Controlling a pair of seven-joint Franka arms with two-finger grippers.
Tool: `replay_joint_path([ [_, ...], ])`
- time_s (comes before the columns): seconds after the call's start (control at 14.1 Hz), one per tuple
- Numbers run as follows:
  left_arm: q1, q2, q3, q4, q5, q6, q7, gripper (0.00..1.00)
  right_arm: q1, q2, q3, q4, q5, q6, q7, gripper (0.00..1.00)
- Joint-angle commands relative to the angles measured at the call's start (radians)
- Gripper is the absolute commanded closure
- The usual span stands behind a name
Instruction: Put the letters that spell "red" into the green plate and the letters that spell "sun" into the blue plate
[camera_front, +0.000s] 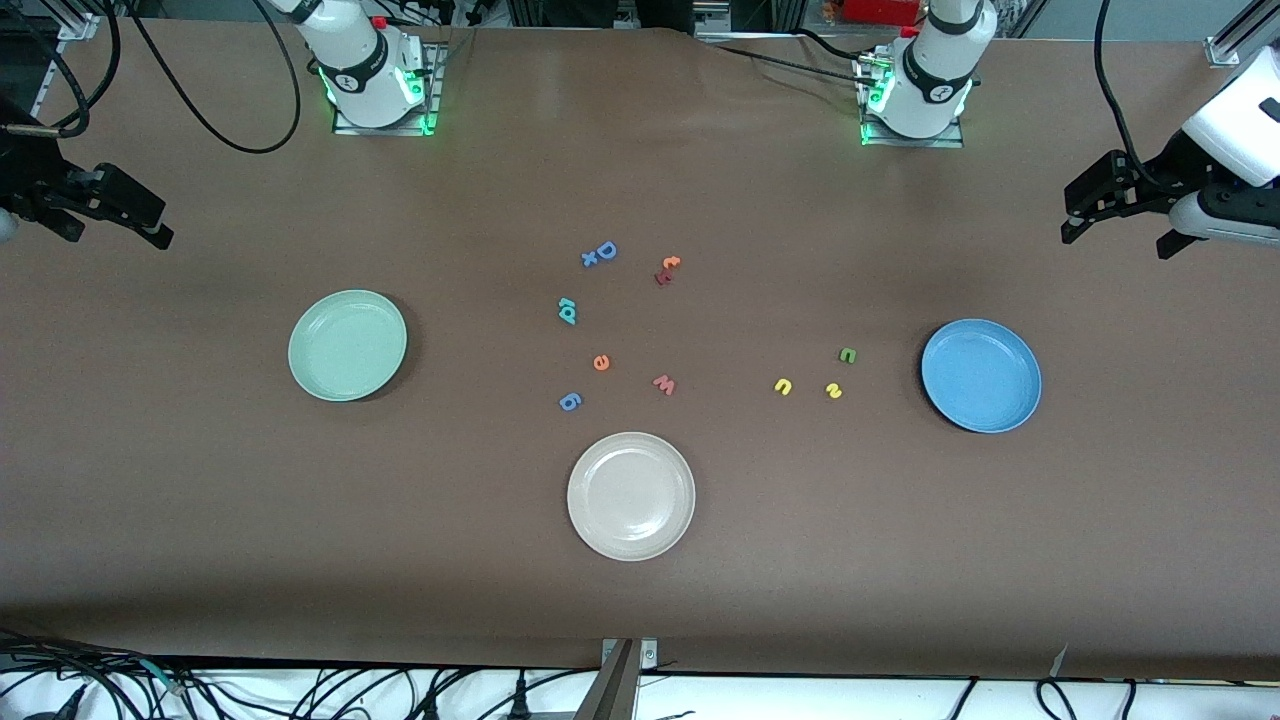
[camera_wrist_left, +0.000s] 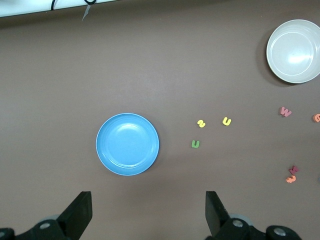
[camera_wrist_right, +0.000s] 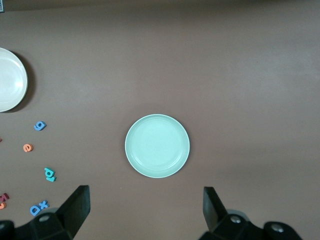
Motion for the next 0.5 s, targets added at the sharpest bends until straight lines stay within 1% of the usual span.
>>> replay_joint_path([
  [0.0, 0.0, -0.023, -0.003, -0.024, 0.03, 0.012, -0.006, 0.0, -0.008, 0.009, 0.008, 0.024, -0.003, -0.018, -0.001, 0.0],
  [0.43, 0.0, -0.023, -0.003, -0.024, 0.03, 0.016, -0.006, 0.0, -0.008, 0.007, 0.009, 0.024, -0.003, -0.02, -0.001, 0.0],
])
